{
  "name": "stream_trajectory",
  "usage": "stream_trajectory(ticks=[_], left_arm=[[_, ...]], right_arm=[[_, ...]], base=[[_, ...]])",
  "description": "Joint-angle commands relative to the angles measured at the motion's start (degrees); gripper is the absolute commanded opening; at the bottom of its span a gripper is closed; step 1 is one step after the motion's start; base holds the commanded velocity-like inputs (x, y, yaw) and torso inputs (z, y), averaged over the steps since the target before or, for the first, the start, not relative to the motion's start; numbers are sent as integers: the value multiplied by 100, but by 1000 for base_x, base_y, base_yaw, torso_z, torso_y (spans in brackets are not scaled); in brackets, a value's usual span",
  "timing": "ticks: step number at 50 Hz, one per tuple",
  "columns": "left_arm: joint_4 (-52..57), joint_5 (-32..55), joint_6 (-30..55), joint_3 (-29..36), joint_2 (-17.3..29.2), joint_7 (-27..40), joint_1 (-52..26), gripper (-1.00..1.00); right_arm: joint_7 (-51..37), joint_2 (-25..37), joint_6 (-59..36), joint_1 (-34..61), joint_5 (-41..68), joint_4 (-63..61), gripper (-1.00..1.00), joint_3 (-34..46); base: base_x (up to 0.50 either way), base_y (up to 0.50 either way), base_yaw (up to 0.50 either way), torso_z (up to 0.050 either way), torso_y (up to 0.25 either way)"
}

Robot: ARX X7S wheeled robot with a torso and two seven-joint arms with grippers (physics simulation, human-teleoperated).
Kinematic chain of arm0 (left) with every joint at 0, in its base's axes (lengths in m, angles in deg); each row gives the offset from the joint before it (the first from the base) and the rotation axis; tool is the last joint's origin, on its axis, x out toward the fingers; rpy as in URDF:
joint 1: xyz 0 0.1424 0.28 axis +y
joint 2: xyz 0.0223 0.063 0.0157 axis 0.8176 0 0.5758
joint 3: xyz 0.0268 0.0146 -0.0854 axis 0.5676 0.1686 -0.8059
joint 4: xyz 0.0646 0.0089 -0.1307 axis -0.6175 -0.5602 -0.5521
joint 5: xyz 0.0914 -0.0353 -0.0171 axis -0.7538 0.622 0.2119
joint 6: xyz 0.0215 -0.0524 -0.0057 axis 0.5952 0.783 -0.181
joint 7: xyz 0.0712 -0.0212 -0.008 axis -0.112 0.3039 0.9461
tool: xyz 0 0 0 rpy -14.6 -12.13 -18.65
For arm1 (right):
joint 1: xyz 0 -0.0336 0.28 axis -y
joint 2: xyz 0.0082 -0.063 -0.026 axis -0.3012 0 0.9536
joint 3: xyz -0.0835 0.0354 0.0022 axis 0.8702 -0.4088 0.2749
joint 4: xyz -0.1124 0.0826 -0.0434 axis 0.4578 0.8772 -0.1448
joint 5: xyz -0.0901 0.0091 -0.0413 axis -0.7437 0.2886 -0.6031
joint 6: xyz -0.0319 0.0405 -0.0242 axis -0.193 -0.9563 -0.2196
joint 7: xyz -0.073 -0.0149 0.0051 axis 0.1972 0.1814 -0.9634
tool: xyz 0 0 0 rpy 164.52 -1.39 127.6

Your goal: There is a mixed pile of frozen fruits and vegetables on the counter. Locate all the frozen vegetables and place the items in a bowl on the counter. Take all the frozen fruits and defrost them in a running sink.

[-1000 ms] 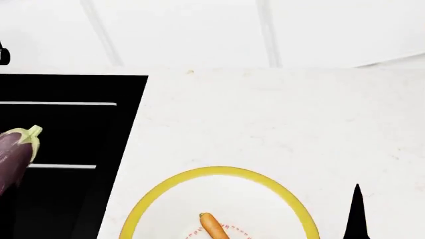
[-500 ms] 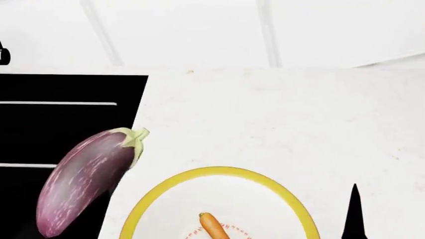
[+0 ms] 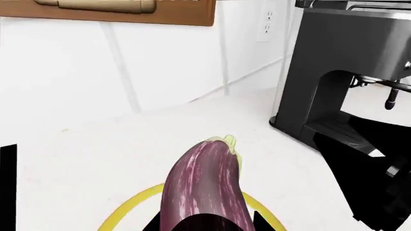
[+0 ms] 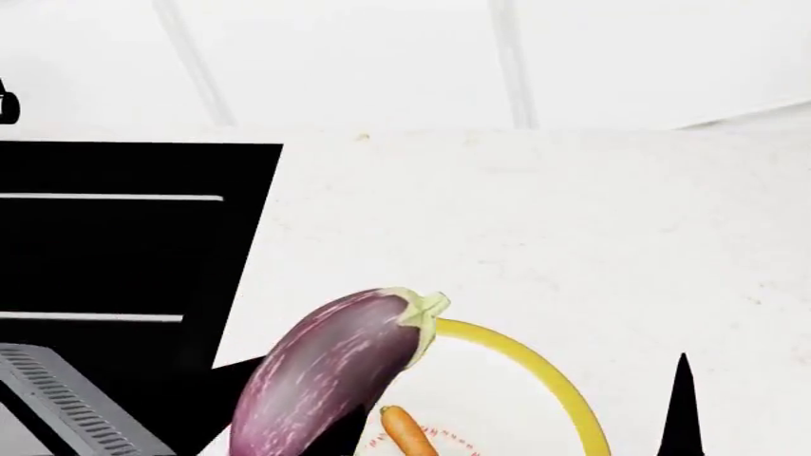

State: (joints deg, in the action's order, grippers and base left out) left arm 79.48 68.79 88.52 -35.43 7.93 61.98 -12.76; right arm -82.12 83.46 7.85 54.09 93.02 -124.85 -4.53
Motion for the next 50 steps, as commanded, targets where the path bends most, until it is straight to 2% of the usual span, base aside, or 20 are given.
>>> stream_trajectory(ticks=[1, 20, 32, 50], left_arm=[[-176, -436, -5, 298, -556, -347, 161, -100], [-247, -930, 54, 342, -520, -756, 573, -100], [-460, -1762, 231, 387, -497, -1403, 948, -100], [-345, -1822, 193, 515, -406, -1413, 1099, -100]], right_arm=[[157, -148, -26, -101, -188, 3, 100, -193], [232, -210, 38, -280, -254, 11, 100, -294], [283, -263, 74, -393, -312, 31, 100, -342], [291, -240, 82, -338, -329, 68, 100, -257]], base=[[0, 0, 0, 0, 0], [0, 0, 0, 0, 0], [0, 0, 0, 0, 0], [0, 0, 0, 0, 0]])
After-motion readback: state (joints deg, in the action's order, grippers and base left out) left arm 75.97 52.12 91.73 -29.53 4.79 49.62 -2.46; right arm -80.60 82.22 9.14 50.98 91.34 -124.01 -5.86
